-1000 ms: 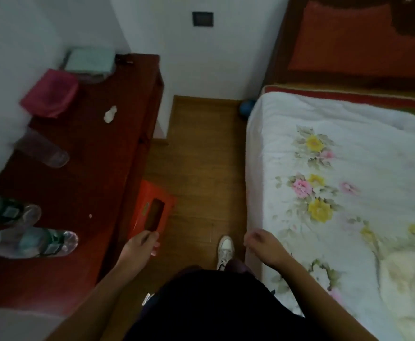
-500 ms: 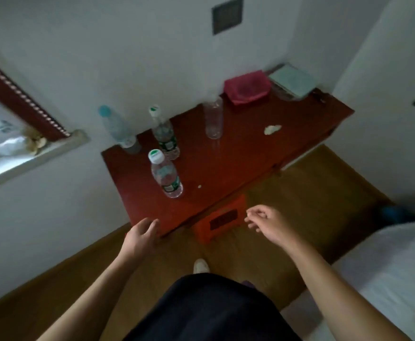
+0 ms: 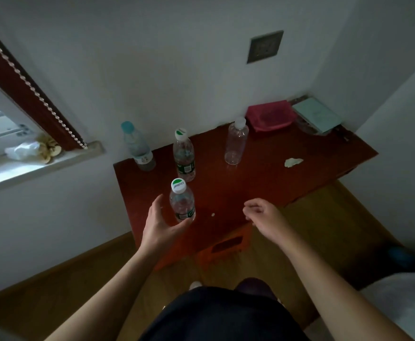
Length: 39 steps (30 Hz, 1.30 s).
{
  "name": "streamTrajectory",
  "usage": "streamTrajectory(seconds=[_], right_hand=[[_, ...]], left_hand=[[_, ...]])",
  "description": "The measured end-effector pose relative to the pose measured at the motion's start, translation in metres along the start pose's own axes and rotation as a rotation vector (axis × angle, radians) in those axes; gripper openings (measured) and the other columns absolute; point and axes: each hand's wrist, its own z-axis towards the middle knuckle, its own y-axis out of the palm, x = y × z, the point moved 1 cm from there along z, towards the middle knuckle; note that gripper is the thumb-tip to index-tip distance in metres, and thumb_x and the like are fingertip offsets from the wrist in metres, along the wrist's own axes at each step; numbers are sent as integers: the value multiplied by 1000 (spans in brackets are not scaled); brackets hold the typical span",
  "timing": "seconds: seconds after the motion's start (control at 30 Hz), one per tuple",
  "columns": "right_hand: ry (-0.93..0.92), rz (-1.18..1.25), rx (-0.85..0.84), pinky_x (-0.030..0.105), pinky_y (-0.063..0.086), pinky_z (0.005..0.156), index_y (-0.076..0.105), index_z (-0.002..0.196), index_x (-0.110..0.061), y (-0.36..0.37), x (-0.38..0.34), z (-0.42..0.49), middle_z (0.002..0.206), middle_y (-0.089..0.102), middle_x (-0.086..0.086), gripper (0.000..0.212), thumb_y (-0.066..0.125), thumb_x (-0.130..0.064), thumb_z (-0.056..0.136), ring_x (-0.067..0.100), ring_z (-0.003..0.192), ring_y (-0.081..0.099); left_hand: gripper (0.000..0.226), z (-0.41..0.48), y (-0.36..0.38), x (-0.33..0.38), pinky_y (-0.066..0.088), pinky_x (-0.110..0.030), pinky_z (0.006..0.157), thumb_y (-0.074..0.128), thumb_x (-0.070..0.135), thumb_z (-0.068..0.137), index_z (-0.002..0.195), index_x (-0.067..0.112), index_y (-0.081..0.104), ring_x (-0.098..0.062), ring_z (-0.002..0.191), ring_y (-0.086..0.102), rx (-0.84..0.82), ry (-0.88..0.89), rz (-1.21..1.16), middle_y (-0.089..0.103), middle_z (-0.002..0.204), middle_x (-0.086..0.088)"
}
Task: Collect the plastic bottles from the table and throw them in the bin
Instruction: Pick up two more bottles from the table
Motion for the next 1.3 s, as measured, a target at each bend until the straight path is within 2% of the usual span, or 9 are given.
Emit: streamTrajectory(seconds=[0.13, 0.27, 0.4, 0.53, 0.77, 0.83, 0.93, 1.07, 1.3], right_hand=[[-11, 28, 37, 38, 53, 97, 56, 130, -26, -13, -13, 24, 122, 62, -9, 42, 61, -44, 93, 12, 109, 63], [-51, 66, 79, 20, 47, 76, 52, 136, -21, -31, -32, 66, 128, 59, -6, 53, 68, -39, 89, 2, 99, 60], [-73, 113, 90, 28, 47, 91, 42, 143, -17, -51, -51, 120, 129, 54, -4, 74, 76, -40, 82, 12, 111, 59], [-148, 102, 42, 30, 45, 94, 35, 146, -14, -66, -65, 166, 127, 50, -3, 84, 81, -36, 78, 15, 117, 55], [-277, 10, -40, 45, 54, 97, 56, 130, -21, -67, -76, 225, 119, 68, -4, 81, 86, -49, 61, 15, 108, 67], [-306, 3, -34, 40, 51, 98, 52, 134, -21, -62, -84, 222, 123, 64, -5, 75, 85, -40, 68, 17, 112, 64], [-394, -1, -73, 37, 52, 96, 55, 129, -25, -48, -98, 208, 121, 66, -6, 72, 85, -45, 66, 15, 109, 65], [-549, -29, -264, 24, 50, 78, 59, 118, -29, -17, -119, 163, 112, 67, -10, 60, 87, -40, 67, 6, 98, 65], [-647, -176, -570, 26, 52, 79, 61, 106, -32, 60, -126, 75, 104, 70, -12, 51, 86, -46, 64, 2, 95, 66]], left_hand=[[90, 16, 11, 11, 50, -46, 106, 84, 55, 67, 143, 33, 42, -13, 127, 56, 62, 5, -44, 56, 140, 7], [56, 23, 18, 28, 58, -42, 94, 82, 40, 78, 125, 28, 55, -3, 100, 66, 127, -51, -150, 68, 109, 13], [57, 22, 16, 37, 59, -40, 90, 83, 42, 76, 124, 25, 58, -6, 100, 68, 244, -92, -224, 70, 106, 12], [55, 12, 18, 43, 58, -38, 89, 83, 47, 74, 120, 28, 61, -8, 102, 69, 365, -136, -250, 72, 107, 11], [49, -22, 33, 51, 56, -29, 86, 82, 37, 79, 121, 28, 59, 1, 99, 68, 549, -216, -230, 70, 107, 14], [51, -33, 35, 47, 57, -30, 86, 82, 40, 78, 121, 27, 61, 1, 99, 69, 589, -248, -230, 73, 108, 10], [54, -52, 33, 40, 59, -35, 87, 81, 45, 76, 122, 27, 61, -7, 102, 70, 655, -289, -249, 74, 110, 6], [56, -84, 23, 30, 57, -38, 91, 78, 49, 73, 121, 28, 60, -10, 109, 67, 749, -338, -284, 69, 112, 12], [70, -161, 4, -14, 55, -43, 97, 79, 65, 68, 123, 27, 60, -18, 114, 64, 936, -419, -294, 68, 120, 4]])
